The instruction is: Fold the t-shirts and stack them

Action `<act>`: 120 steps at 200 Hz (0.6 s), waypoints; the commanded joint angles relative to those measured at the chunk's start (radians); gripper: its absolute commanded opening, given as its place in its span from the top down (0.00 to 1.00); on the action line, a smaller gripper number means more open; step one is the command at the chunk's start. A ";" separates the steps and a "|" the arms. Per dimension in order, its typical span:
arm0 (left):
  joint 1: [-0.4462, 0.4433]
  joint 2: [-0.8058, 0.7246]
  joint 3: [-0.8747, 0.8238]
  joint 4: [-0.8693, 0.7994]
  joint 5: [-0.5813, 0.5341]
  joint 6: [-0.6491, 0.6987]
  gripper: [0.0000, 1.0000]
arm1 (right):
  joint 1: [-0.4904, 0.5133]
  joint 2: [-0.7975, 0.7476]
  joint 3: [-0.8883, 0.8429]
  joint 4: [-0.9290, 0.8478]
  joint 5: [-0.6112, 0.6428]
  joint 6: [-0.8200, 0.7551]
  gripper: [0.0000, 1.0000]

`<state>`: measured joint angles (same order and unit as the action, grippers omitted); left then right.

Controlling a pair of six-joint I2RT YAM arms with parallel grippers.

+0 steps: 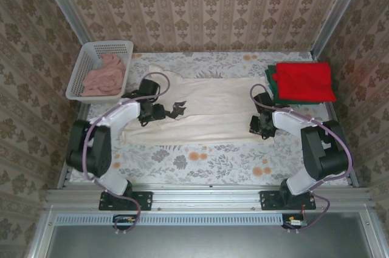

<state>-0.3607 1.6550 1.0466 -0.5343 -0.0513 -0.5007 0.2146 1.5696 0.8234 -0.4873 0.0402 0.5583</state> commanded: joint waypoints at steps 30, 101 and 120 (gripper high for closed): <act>-0.019 0.132 0.070 0.017 0.065 0.002 0.53 | 0.004 0.011 -0.009 0.007 0.019 0.005 0.64; -0.023 0.130 0.108 0.000 0.060 0.007 1.00 | 0.003 0.021 -0.010 0.009 0.031 -0.006 0.64; -0.023 0.142 0.154 -0.034 0.038 0.012 1.00 | 0.002 0.021 -0.010 0.008 0.031 -0.009 0.64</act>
<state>-0.3794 1.7855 1.1305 -0.5289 -0.0029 -0.4980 0.2142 1.5723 0.8234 -0.4770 0.0456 0.5560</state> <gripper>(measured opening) 0.059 0.359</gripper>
